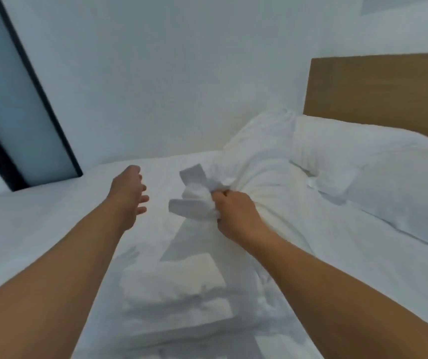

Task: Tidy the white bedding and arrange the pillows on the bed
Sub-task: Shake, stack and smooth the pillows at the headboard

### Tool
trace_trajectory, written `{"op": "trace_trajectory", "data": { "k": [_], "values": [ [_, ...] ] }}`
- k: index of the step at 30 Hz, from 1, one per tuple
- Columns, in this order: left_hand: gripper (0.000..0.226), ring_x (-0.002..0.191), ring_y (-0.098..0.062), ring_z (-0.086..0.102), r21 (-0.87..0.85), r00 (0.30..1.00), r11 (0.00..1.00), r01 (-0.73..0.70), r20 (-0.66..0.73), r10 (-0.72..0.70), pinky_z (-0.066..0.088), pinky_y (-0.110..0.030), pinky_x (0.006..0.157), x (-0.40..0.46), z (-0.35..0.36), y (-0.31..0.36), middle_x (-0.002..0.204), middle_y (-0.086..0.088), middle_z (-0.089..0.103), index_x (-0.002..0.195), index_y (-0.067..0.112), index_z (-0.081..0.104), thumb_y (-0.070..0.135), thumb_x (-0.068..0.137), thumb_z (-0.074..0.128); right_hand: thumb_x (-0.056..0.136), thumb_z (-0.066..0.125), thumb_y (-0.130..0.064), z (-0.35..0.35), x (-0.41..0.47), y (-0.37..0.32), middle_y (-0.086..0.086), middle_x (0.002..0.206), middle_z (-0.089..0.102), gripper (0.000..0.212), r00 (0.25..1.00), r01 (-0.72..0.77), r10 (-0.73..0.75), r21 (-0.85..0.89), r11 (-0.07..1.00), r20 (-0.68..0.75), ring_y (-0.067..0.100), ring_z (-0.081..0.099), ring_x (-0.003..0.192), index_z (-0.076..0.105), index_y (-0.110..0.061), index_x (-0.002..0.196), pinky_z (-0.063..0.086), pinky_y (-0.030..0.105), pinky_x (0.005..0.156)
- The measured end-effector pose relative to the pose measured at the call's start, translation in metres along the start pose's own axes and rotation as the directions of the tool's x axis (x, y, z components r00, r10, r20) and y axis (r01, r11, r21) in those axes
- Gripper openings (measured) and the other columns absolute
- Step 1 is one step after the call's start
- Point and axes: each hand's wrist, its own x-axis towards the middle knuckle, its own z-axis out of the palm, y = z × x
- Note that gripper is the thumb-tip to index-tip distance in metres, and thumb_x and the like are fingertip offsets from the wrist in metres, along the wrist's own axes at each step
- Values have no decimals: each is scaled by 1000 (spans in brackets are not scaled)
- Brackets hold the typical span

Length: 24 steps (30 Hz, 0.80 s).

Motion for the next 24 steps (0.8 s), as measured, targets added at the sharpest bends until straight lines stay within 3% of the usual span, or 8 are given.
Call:
{"op": "trace_trajectory", "data": {
  "k": [2, 5, 11, 14, 17, 19, 22, 24],
  "values": [
    [50, 111, -29, 53, 72, 998, 997, 33, -51, -29, 42, -46, 97, 16, -43, -5, 123, -8, 53, 136, 16, 45, 45, 97, 37, 61, 72, -13, 37, -23, -41, 12, 82, 65, 37, 981, 169, -159, -88, 982, 112, 37, 63, 72, 67, -11, 98, 48, 37, 63],
    [65, 130, -32, 41, 197, 994, 975, 107, 14, -112, 33, -49, 105, 33, -66, -31, 147, -9, 39, 150, 18, 28, 50, 95, 41, 53, 74, -15, 71, -49, -64, 8, 74, 63, 43, 944, 323, -303, -166, 932, 133, 29, 59, 63, 68, -14, 95, 50, 34, 61],
    [96, 142, -37, 25, 434, 946, 898, 76, 253, -203, 25, -54, 108, 56, -15, -53, 159, -8, 22, 153, 25, 14, 71, 79, 53, 69, 44, -13, 83, -61, -52, 7, 79, 60, 37, 937, 348, -341, -184, 919, 68, 28, 55, 66, 64, -14, 99, 46, 35, 67],
    [116, 143, -37, 23, 497, 933, 866, 52, 286, -220, 26, -56, 108, 69, 18, -47, 160, -7, 17, 154, 27, 12, 81, 64, 62, 70, 49, -12, 85, -65, -32, 7, 82, 59, 36, 937, 348, -346, -142, 927, 41, 28, 53, 69, 64, -15, 103, 46, 35, 69],
    [125, 133, -38, 39, 552, 925, 833, 28, 302, -231, 40, -54, 91, 80, 58, -39, 153, -6, 31, 151, 22, 20, 84, 53, 68, 70, 64, -15, 90, -67, -19, 6, 85, 59, 36, 932, 361, -361, -88, 928, 16, 27, 53, 72, 63, -16, 105, 47, 35, 69],
    [118, 104, -30, 58, 531, 902, 847, 21, 356, -245, 48, -43, 75, 85, 89, -33, 131, -1, 52, 143, 18, 33, 81, 51, 73, 71, 62, -16, 97, -69, -16, 6, 85, 59, 33, 928, 370, -372, -64, 927, -10, 27, 52, 72, 63, -16, 104, 46, 36, 68],
    [128, 98, -29, 66, 559, 851, 828, 38, 417, -320, 52, -44, 89, 94, 130, -35, 115, -7, 67, 137, 17, 45, 81, 32, 80, 73, 50, -13, 107, -71, -13, 7, 84, 58, 33, 929, 367, -368, -20, 930, -51, 28, 52, 72, 61, -15, 103, 46, 37, 68],
    [122, 101, -28, 62, 584, 873, 812, -3, 398, -283, 48, -40, 92, 99, 146, -42, 124, -8, 61, 142, 17, 37, 70, 43, 84, 70, 56, -12, 110, -69, -7, 8, 85, 57, 35, 930, 363, -362, 1, 932, -59, 28, 51, 73, 60, -15, 104, 45, 37, 70]
  ]
}}
